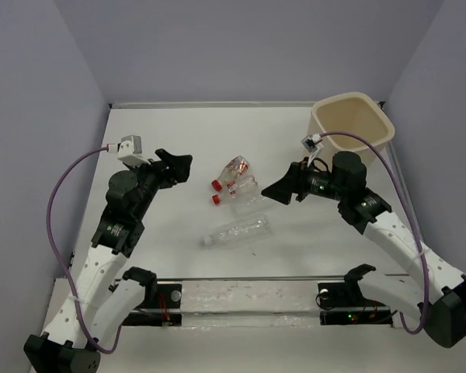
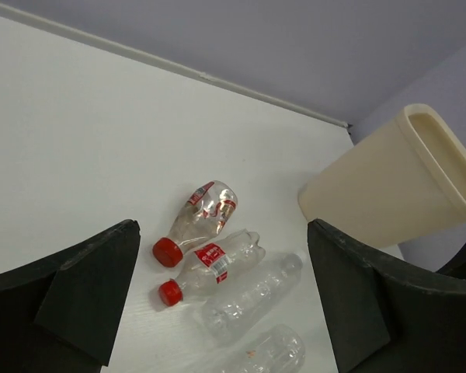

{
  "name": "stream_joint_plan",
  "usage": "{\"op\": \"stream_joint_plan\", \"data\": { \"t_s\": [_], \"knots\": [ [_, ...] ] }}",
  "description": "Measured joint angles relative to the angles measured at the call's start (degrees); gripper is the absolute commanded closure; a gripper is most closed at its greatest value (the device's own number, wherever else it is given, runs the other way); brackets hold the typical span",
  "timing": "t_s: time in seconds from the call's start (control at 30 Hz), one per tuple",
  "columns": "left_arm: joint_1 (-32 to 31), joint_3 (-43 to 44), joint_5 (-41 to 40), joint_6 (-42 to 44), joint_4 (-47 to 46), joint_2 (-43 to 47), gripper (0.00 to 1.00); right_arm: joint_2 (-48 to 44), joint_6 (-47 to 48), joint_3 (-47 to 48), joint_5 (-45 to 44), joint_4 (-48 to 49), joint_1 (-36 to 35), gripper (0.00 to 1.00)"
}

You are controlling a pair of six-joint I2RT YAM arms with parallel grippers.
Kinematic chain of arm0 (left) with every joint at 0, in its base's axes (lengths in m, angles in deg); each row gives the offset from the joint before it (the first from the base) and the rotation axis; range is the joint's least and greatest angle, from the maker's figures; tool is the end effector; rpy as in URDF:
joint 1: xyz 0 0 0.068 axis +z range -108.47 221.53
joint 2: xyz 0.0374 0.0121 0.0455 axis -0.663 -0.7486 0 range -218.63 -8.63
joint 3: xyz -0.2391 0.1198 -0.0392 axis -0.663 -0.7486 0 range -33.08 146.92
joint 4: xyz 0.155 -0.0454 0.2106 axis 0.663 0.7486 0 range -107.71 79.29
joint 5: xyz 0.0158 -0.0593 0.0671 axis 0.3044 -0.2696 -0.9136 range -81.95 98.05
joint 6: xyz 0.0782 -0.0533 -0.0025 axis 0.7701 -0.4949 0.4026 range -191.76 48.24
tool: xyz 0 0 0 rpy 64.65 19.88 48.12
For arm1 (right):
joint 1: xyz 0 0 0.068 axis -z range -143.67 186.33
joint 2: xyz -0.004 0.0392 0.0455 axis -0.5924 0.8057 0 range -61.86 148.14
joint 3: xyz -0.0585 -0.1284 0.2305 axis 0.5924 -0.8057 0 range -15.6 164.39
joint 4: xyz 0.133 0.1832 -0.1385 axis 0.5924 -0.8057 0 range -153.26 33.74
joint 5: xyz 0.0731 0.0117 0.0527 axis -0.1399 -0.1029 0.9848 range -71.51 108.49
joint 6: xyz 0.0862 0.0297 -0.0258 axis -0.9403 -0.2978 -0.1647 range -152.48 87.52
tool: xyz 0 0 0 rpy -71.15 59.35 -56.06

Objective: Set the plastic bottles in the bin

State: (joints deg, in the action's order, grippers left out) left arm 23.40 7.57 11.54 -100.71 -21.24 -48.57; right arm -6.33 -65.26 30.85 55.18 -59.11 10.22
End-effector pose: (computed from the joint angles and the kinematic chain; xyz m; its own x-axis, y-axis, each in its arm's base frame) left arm 0.2141 -0.0758 0.3562 -0.1169 -0.4701 -0.8748 0.3561 0.8024 -0.4788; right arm 0.2174 0.1636 0.3195 -0.6313 0.1741 -0.7558 -0.6376 0.4384 0.6335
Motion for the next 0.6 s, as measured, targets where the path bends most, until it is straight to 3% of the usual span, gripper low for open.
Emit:
{"op": "stream_joint_plan", "data": {
  "t_s": [0.23,0.43,0.6],
  "knots": [
    [0.00,5.03,-12.79,0.59,9.14,-4.44,0.01,4.07,3.32,-0.11,-3.67,0.37,-3.67,0.04],
    [0.00,17.62,-24.24,5.77,20.50,-15.28,0.01,4.00,5.66,-0.74,-5.88,1.55,-3.72,0.04],
    [0.17,20.96,-34.47,7.39,27.89,-23.43,0.01,3.93,6.47,-2.49,-6.80,3.63,-3.78,0.03]
  ]
}}
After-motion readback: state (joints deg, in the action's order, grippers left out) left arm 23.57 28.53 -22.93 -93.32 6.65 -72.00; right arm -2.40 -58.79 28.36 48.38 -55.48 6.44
